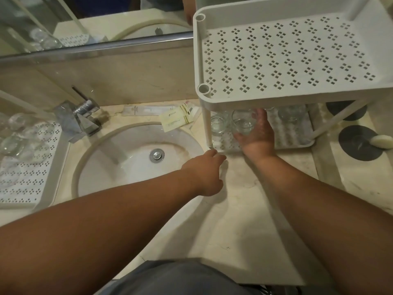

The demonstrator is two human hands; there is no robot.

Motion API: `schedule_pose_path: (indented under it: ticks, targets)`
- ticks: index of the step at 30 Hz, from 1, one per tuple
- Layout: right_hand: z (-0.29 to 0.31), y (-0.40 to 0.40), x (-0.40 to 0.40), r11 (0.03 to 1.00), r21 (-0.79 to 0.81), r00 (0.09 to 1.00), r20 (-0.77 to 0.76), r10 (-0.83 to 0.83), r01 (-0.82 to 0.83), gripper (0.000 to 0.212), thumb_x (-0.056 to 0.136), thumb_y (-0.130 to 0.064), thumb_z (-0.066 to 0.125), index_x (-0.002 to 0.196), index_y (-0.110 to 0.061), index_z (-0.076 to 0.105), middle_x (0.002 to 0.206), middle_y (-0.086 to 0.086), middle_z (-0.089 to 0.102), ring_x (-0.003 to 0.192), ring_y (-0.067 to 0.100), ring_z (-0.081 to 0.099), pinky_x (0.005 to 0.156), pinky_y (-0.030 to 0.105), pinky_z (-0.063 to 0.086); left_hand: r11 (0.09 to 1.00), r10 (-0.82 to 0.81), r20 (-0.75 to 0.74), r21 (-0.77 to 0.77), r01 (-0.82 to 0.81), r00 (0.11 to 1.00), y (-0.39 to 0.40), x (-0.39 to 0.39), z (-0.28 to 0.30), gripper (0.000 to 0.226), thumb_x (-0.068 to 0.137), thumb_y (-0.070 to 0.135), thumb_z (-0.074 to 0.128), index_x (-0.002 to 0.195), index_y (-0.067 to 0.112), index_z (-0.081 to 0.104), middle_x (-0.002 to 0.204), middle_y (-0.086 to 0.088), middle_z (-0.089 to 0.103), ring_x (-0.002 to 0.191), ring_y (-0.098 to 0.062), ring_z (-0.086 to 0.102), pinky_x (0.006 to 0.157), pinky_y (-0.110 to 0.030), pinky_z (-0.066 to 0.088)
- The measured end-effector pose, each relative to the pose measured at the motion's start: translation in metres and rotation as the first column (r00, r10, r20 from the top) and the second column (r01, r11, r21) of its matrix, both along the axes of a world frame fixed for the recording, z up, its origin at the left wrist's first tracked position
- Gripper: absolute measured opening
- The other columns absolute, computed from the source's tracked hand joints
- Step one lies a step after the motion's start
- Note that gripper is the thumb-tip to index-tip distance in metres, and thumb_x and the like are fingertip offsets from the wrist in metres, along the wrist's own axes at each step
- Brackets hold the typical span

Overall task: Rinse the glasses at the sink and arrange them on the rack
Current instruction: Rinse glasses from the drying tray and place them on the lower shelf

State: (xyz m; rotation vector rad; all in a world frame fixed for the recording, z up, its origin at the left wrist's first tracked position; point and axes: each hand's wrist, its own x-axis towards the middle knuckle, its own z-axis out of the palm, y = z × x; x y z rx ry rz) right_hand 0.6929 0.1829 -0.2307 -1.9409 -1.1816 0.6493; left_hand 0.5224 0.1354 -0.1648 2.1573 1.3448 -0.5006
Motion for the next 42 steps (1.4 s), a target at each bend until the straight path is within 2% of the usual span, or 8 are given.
schedule_pose_path:
  ticks: [7,14,17,23,28,33,38,42]
  targets:
    - [0.002,0.011,-0.001,0.998,-0.068,0.999,0.052,-0.010,0.014,0.075,0.072,-0.032,0.087,0.129,-0.019,0.041,0.138,0.002,0.055,0.123,0.024,0.056,0.091,0.025,0.045,1.000,-0.010,-0.006,-0.004,0.010,1.000,0.014,0.008,0.010,0.075,0.089,0.036,0.058,0.155,0.028,0.025,0.142,-0.006,0.045,0.123,-0.030,0.054,0.092,-0.044,0.053]
    - [0.007,0.021,0.001,0.991,-0.137,0.996,0.086,0.001,0.011,0.081,0.071,-0.036,0.087,0.135,-0.008,0.045,0.138,0.009,0.055,0.127,0.026,0.052,0.096,0.022,0.039,0.999,-0.032,0.008,-0.022,0.032,0.999,0.016,0.003,0.008,0.072,0.087,0.035,0.058,0.153,0.026,0.030,0.146,-0.005,0.043,0.128,-0.028,0.052,0.097,-0.044,0.051]
    - [0.009,0.019,0.001,0.987,-0.159,0.993,0.114,0.011,0.007,0.089,0.070,-0.039,0.087,0.140,-0.005,0.043,0.141,0.012,0.051,0.131,0.028,0.048,0.105,0.030,0.040,0.999,-0.037,0.027,-0.039,0.038,0.999,0.014,-0.002,0.006,0.075,0.087,0.037,0.059,0.154,0.026,0.028,0.152,-0.003,0.038,0.135,-0.026,0.046,0.102,-0.043,0.047]
    - [0.020,0.008,-0.001,0.991,-0.134,0.997,0.075,0.033,-0.023,0.093,0.068,-0.029,0.089,0.143,-0.011,0.038,0.140,0.011,0.046,0.125,0.030,0.051,0.105,0.036,0.044,0.997,-0.024,0.075,-0.069,0.029,0.997,0.014,-0.011,0.004,0.077,0.089,0.036,0.059,0.156,0.025,0.023,0.162,0.000,0.025,0.145,-0.022,0.032,0.112,-0.040,0.037]
    - [0.032,-0.018,-0.007,0.995,-0.097,0.998,0.054,0.008,-0.003,0.093,0.077,-0.029,0.083,0.151,-0.020,0.028,0.151,0.009,0.034,0.135,0.025,0.040,0.100,0.023,0.034,0.999,0.009,0.157,-0.045,-0.002,0.988,0.001,-0.024,0.006,0.073,0.091,0.034,0.059,0.155,0.025,0.026,0.163,0.002,0.023,0.145,-0.020,0.032,0.112,-0.038,0.036]
    - [0.048,-0.052,-0.026,0.998,-0.056,1.000,0.007,-0.008,0.009,0.081,0.083,-0.029,0.077,0.150,-0.019,0.032,0.148,0.010,0.038,0.131,0.026,0.045,0.105,0.041,0.044,0.988,0.136,0.304,0.024,-0.150,0.943,-0.010,-0.040,0.019,0.064,0.094,0.032,0.056,0.152,0.025,0.033,0.153,-0.001,0.039,0.139,-0.019,0.039,0.111,-0.038,0.037]
    - [0.060,-0.085,-0.063,0.998,0.035,0.978,0.205,0.047,-0.056,0.059,0.085,-0.029,0.074,0.135,-0.011,0.050,0.132,0.013,0.050,0.123,0.031,0.047,0.099,0.039,0.043,0.965,0.204,0.353,0.087,-0.249,0.913,-0.020,-0.067,0.037,0.058,0.095,0.034,0.054,0.150,0.029,0.036,0.149,0.001,0.043,0.133,-0.020,0.046,0.106,-0.039,0.042]
    - [0.070,-0.097,-0.102,0.986,0.066,0.974,0.180,0.139,-0.153,0.042,0.086,-0.023,0.072,0.123,-0.011,0.057,0.123,0.007,0.054,0.113,0.027,0.052,0.092,0.037,0.045,0.925,0.276,0.351,0.158,-0.347,0.895,-0.026,-0.100,0.049,0.051,0.096,0.032,0.053,0.146,0.030,0.043,0.147,0.002,0.046,0.129,-0.022,0.049,0.104,-0.042,0.044]
